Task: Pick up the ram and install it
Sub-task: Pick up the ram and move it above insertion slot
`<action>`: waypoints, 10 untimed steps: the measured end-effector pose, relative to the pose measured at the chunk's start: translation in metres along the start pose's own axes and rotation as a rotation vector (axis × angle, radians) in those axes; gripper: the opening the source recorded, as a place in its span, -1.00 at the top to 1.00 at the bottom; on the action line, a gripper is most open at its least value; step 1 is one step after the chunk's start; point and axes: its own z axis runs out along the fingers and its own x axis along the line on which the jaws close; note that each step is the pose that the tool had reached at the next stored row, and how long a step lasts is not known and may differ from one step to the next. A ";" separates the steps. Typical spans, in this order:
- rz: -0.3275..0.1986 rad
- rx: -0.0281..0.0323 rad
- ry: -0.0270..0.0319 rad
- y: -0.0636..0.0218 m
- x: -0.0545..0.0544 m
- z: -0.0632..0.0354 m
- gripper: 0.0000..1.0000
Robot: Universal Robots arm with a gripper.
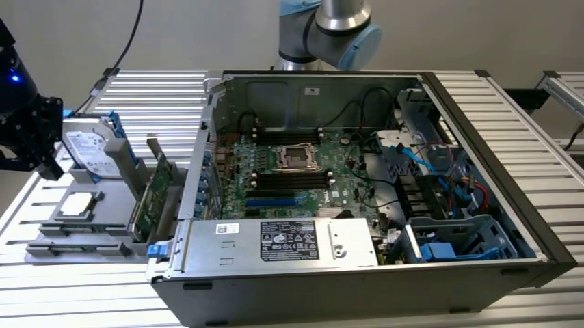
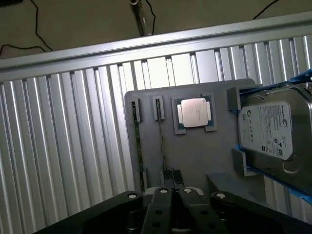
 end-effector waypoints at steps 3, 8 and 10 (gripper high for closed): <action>0.000 -0.0001 0.0002 -0.0001 0.000 -0.0002 0.67; -0.007 -0.0003 0.0007 -0.0001 0.003 0.0058 0.40; -0.014 -0.0029 0.0011 -0.0007 0.005 0.0092 0.40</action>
